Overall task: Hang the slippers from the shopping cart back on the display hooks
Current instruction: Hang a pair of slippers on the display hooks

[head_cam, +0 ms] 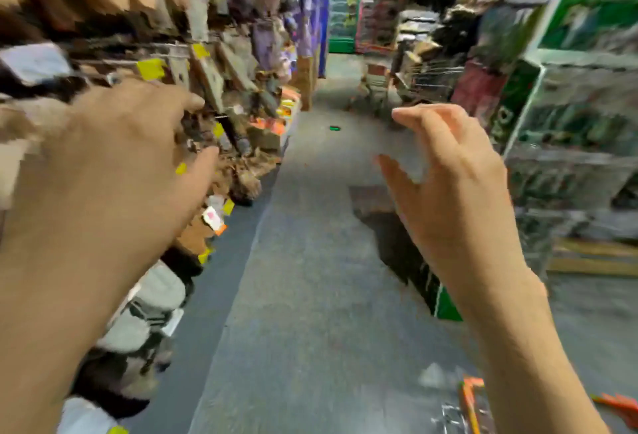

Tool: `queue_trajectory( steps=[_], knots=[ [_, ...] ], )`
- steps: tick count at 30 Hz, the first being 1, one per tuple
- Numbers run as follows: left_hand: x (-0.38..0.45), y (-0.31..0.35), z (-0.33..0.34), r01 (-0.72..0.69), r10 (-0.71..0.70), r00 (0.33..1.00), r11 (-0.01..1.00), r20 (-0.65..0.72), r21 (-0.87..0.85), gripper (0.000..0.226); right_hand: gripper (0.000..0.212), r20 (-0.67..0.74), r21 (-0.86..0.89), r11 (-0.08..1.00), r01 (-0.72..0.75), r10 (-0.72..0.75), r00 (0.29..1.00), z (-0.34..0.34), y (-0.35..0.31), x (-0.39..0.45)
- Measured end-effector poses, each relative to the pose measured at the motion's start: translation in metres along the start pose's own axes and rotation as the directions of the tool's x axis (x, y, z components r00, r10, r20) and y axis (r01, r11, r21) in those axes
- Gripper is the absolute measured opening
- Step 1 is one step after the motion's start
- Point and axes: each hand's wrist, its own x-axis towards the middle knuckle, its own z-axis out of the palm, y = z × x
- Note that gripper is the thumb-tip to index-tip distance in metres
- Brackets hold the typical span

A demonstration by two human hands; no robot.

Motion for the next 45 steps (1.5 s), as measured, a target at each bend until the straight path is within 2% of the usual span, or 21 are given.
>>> queue_trajectory(
  steps=[2,3,4,7,11,14,18,21,25,28,31,36,41,45],
  knots=[
    [0.005,0.033,0.031,-0.042,0.049,0.997,0.994,0.058,-0.102,0.041,0.034,-0.013,-0.117,0.989,-0.095,0.094,0.995,-0.024,0.037,-0.024],
    [0.006,0.055,0.045,-0.075,0.091,0.987,0.99,0.131,-0.123,0.041,0.035,-0.022,-0.173,0.975,-0.142,0.14,0.99,-0.035,0.054,-0.035],
    [0.01,0.073,0.067,-0.102,0.122,0.973,0.989,0.195,-0.11,0.044,0.035,-0.031,-0.228,0.955,-0.19,0.187,0.982,-0.046,0.071,-0.045],
    [0.014,0.123,0.123,-0.297,0.326,0.913,0.943,0.246,-0.148,0.054,0.037,-0.083,-0.383,0.869,-0.315,0.307,0.948,-0.079,0.113,-0.078],
    [0.01,0.2,0.172,-0.427,0.499,0.825,0.857,0.264,-0.288,0.051,0.035,-0.198,-0.549,0.696,-0.463,0.429,0.881,-0.129,0.148,-0.119],
    [0.002,0.25,0.197,-0.502,0.636,0.735,0.743,0.234,-0.442,0.043,0.034,-0.278,-0.627,0.541,-0.561,0.517,0.81,-0.159,0.155,-0.15],
    [-0.02,0.304,0.214,-0.551,0.771,0.592,0.6,0.235,-0.58,0.052,0.034,-0.364,-0.674,0.353,-0.649,0.605,0.708,-0.182,0.15,-0.184],
    [-0.039,0.333,0.23,-0.579,0.853,0.496,0.466,0.164,-0.669,0.041,0.034,-0.428,-0.687,0.219,-0.693,0.649,0.629,-0.187,0.143,-0.206],
    [-0.068,0.365,0.252,-0.545,0.917,0.373,0.337,0.138,-0.768,0.039,0.031,-0.502,-0.678,0.065,-0.732,0.686,0.526,-0.18,0.136,-0.236],
    [-0.103,0.388,0.275,-0.498,0.952,0.259,0.275,0.161,-0.822,0.033,0.028,-0.563,-0.636,-0.048,-0.77,0.711,0.421,-0.165,0.141,-0.266],
    [-0.149,0.402,0.312,-0.459,0.958,0.142,0.286,0.248,-0.841,0.031,0.027,-0.596,-0.569,-0.116,-0.814,0.74,0.311,-0.135,0.164,-0.305],
    [-0.213,0.405,0.38,-0.39,0.919,-0.017,0.356,0.393,-0.85,0.035,0.027,-0.64,-0.399,-0.133,-0.907,0.749,0.171,-0.08,0.211,-0.361],
    [-0.263,0.401,0.444,-0.388,0.862,-0.072,0.44,0.502,-0.81,0.037,0.032,-0.575,-0.359,-0.155,-0.92,0.813,0.088,-0.029,0.259,-0.418],
    [-0.29,0.394,0.475,-0.372,0.819,-0.104,0.494,0.564,-0.786,0.037,0.031,-0.438,-0.364,-0.199,-0.91,0.899,-0.021,0.0,0.293,-0.45]
  ],
)
